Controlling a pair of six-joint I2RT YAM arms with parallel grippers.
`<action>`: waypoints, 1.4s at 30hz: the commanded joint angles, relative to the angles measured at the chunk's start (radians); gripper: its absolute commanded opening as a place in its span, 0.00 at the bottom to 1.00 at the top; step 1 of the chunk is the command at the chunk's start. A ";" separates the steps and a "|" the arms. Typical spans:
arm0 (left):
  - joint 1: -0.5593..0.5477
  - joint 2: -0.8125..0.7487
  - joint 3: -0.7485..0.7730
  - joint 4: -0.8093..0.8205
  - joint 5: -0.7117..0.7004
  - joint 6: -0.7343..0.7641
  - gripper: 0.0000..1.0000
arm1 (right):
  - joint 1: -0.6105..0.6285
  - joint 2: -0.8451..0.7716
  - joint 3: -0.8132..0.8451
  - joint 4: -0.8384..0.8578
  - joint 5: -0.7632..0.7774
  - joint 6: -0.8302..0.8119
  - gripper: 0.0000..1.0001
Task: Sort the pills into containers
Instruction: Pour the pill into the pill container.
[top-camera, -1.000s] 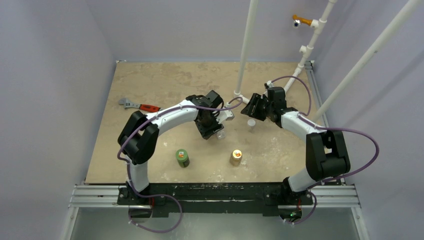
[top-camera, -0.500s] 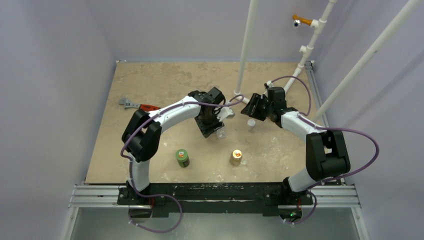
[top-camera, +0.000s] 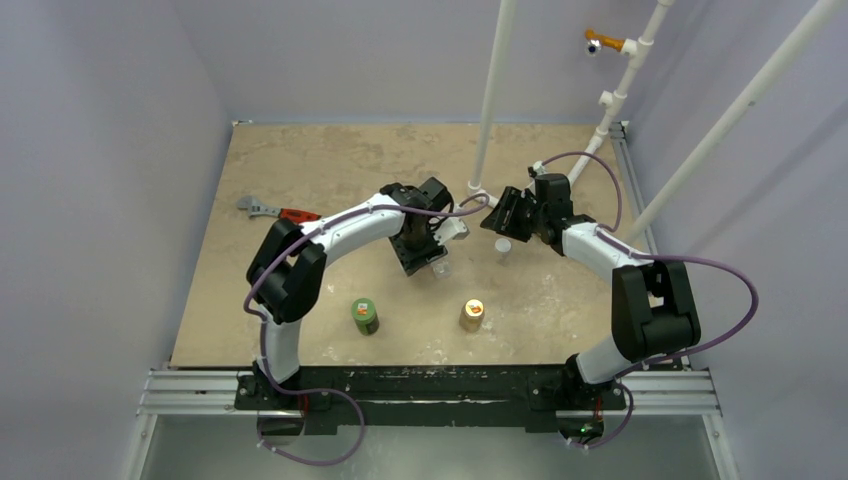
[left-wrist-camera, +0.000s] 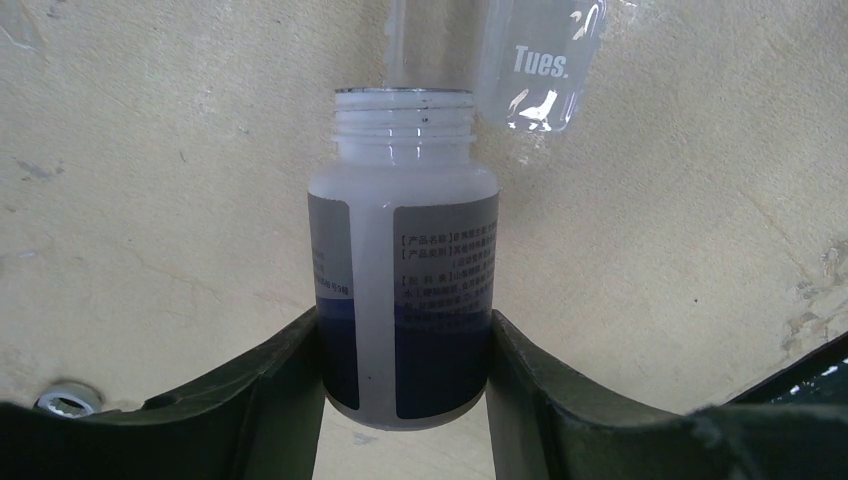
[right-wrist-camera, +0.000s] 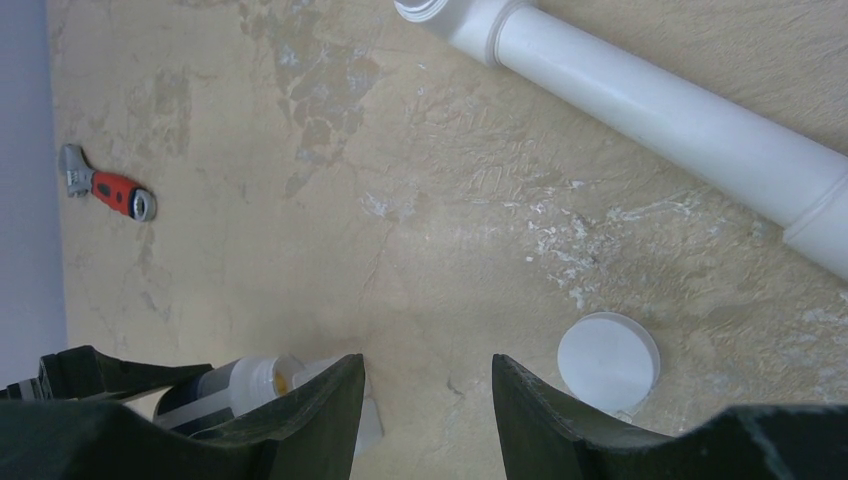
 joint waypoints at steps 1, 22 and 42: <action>-0.019 -0.016 0.016 0.022 -0.052 0.001 0.00 | 0.004 -0.010 0.012 0.030 -0.011 -0.015 0.50; -0.102 -0.009 -0.034 0.072 -0.213 0.032 0.00 | 0.003 -0.008 0.011 0.037 -0.015 -0.012 0.50; -0.160 -0.029 -0.107 0.157 -0.405 0.068 0.00 | 0.004 -0.009 0.011 0.038 -0.017 -0.011 0.50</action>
